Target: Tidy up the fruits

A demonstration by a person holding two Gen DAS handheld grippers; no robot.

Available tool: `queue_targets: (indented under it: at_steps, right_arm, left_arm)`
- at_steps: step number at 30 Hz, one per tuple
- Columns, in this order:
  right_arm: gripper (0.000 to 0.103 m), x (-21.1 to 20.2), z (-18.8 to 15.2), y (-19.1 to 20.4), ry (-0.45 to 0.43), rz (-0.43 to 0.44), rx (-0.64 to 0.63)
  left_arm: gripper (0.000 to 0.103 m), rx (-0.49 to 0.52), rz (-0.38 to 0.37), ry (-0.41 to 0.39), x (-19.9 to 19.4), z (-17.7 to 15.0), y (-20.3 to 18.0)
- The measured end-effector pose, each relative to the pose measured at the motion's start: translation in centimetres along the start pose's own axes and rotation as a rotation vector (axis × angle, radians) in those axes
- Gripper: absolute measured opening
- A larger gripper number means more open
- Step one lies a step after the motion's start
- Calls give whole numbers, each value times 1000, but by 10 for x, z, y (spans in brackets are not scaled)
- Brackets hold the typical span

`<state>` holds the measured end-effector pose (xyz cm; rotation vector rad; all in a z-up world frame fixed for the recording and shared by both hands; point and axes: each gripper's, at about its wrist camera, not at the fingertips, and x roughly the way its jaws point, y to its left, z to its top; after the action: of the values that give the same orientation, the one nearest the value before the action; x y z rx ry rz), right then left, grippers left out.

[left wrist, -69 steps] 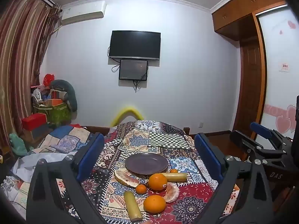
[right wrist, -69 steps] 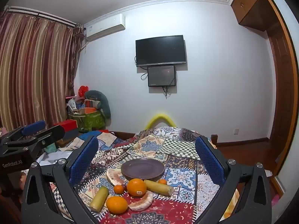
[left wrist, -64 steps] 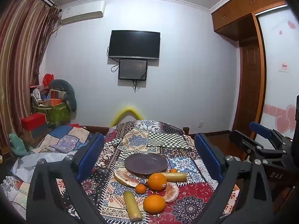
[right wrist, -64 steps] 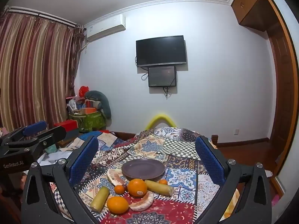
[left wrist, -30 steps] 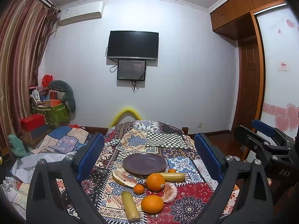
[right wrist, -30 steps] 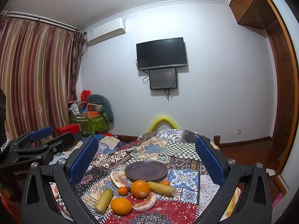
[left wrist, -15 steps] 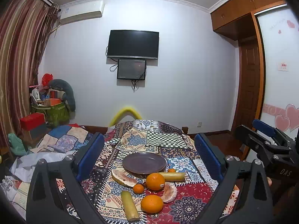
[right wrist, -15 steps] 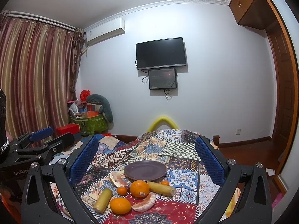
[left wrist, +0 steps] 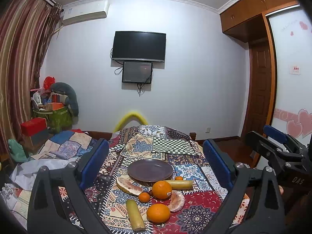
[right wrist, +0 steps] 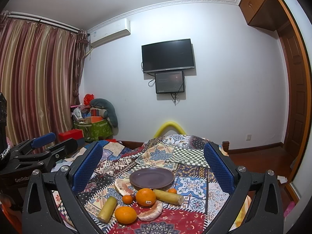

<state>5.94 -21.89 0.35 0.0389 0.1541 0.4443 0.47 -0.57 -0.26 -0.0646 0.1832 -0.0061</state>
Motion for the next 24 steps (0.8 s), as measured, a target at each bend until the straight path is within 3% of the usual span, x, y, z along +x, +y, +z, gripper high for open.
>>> queue_targets:
  at_steps: [24]
  right_arm:
    - [103, 4, -4, 0, 11, -1, 1]
  left_arm:
    - [98, -6, 5, 7, 3, -3, 3]
